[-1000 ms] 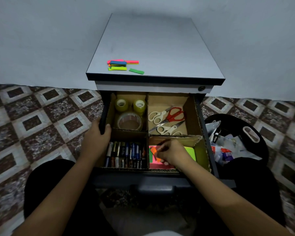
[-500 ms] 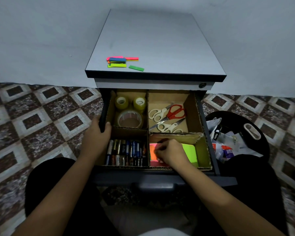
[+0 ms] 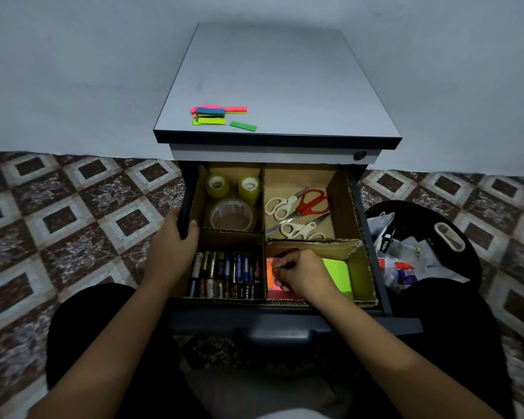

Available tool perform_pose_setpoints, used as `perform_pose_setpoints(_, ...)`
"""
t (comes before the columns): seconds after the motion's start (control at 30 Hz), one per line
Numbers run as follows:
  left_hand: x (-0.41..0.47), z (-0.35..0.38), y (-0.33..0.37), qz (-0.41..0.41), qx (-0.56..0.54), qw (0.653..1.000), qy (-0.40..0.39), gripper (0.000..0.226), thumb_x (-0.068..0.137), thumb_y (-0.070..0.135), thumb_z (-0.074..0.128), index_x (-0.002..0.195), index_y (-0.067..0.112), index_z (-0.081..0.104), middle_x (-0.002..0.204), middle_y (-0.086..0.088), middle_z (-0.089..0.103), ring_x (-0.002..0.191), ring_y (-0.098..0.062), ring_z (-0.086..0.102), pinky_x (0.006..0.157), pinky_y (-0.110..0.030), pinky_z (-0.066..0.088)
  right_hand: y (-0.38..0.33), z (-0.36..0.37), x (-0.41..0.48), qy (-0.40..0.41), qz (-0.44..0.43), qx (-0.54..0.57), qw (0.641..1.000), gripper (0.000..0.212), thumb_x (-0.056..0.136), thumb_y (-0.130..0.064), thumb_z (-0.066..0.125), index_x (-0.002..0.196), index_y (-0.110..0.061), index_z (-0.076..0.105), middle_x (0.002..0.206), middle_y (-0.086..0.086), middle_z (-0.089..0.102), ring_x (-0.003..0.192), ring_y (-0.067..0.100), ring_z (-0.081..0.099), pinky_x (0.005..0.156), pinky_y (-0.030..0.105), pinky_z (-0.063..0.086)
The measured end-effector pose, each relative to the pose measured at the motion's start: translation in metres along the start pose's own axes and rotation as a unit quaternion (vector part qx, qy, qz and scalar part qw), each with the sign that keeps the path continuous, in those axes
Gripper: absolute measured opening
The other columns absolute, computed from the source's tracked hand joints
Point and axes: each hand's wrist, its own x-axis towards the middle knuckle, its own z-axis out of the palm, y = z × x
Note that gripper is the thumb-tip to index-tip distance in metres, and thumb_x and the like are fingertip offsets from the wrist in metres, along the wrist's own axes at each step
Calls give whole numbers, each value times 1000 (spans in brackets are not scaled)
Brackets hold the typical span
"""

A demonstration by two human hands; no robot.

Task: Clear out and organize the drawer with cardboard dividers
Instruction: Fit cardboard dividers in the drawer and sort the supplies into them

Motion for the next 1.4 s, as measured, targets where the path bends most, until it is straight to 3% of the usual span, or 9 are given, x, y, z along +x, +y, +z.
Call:
perform_pose_setpoints(0.13,1,0,0,0,9,1000,1,48,98,35,43,142,19,33,130,-12,55,114,-31,55,81,-34,43,-32,-22,-10,59,-116,-136,982,17,90,-16,57,98,-10,72,97,7,70,90,19,64,78,25,49)
perform_pose_setpoints(0.2,1,0,1,2,5,1000,1,47,98,33,44,141,17,34,129,-13,56,113,-31,55,78,-31,41,-57,-38,-8,107,-195,-153,963,18,91,-18,57,97,-8,70,96,8,70,92,21,65,80,30,50)
perform_pose_setpoints(0.27,0,0,1,0,4,1000,0,47,98,33,44,141,17,35,128,-13,56,112,-31,55,79,-33,42,-84,-54,1,151,-264,-152,940,18,92,-19,55,97,-8,69,96,8,69,89,20,63,74,23,44)
perform_pose_setpoints(0.43,2,-1,-2,-2,11,1000,3,48,97,37,44,141,20,34,130,-12,55,114,-31,55,90,-40,46,-145,-75,47,211,-380,-255,864,33,94,-16,50,124,-8,59,121,13,56,111,29,50,91,36,43)
perform_pose_setpoints(0.7,3,0,-2,3,2,1000,0,49,97,37,43,142,18,33,130,-11,55,114,-29,55,87,-37,46,-172,-82,94,116,-358,-430,821,34,91,-17,51,122,-4,56,125,18,47,110,37,47,94,44,44)
perform_pose_setpoints(1.03,3,-1,-4,-1,7,1000,-5,51,97,39,42,144,20,31,132,-11,54,115,-29,54,92,-45,48,-160,-75,90,198,-408,-466,760,25,92,-4,48,115,-3,57,114,15,53,104,32,49,76,38,44)
perform_pose_setpoints(1.13,3,-1,-4,-2,4,1000,-7,51,97,39,42,143,20,31,132,-11,54,115,-29,55,92,-45,48,-149,-76,81,216,-416,-409,783,24,93,-6,48,114,-4,61,111,14,56,103,30,52,76,36,46)
perform_pose_setpoints(1.27,2,-1,-2,-2,-10,1000,-8,49,97,35,43,142,18,32,130,-12,55,113,-29,55,90,-42,48,-128,-73,47,193,-376,-207,882,22,92,-16,55,109,-9,67,108,9,58,99,21,54,81,28,45)
perform_pose_setpoints(1.4,2,0,-1,-5,-7,1000,-8,48,98,35,43,142,19,33,129,-12,55,113,-30,55,86,-38,47,-90,-64,9,77,-232,-34,969,14,89,-15,61,98,-12,71,82,-7,61,63,-5,52,55,4,38)
